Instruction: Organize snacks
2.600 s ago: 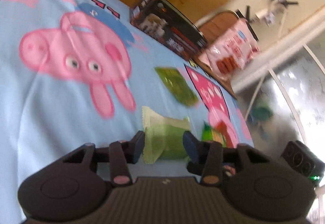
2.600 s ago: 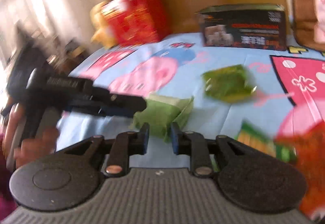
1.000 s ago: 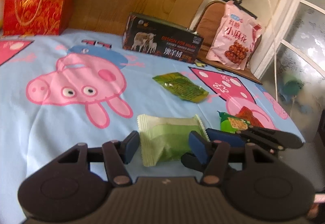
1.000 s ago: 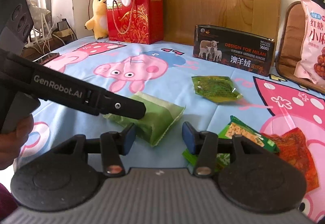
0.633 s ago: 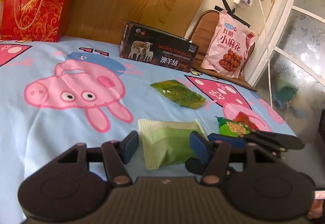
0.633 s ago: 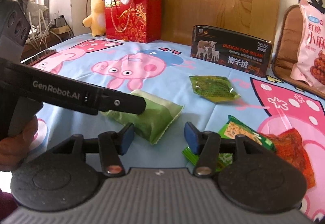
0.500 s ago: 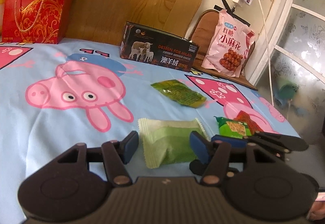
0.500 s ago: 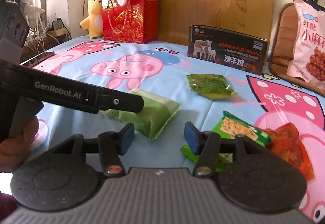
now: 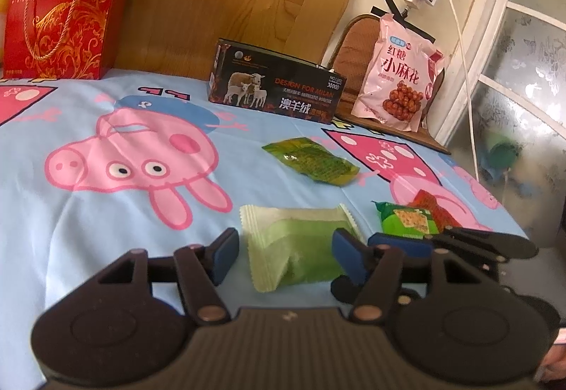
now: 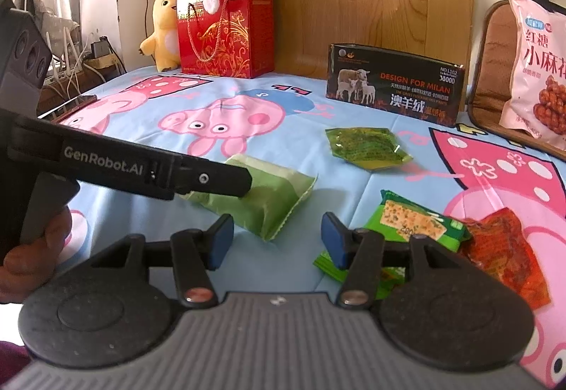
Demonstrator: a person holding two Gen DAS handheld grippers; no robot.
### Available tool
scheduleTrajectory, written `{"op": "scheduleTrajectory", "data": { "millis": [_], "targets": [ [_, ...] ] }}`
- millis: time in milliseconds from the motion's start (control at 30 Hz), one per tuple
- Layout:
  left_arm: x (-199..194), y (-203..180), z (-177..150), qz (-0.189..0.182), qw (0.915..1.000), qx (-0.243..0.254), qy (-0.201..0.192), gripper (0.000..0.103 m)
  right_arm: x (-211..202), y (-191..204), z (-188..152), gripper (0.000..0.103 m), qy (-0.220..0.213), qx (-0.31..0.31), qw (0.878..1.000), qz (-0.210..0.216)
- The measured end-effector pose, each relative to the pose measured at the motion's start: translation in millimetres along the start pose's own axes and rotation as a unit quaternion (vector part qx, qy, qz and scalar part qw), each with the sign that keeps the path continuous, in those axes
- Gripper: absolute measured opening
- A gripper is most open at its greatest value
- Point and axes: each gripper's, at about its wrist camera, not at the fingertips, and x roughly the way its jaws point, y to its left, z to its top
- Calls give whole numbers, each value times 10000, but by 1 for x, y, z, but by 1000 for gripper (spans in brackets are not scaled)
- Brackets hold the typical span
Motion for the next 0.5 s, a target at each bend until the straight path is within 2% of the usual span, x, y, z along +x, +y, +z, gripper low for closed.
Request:
{"op": "scheduleTrajectory", "data": {
  "millis": [500],
  "targets": [
    [2, -1, 1, -32, 10000, 16, 10, 67, -1, -4, 0, 59, -11, 86, 9999, 111]
  ]
}}
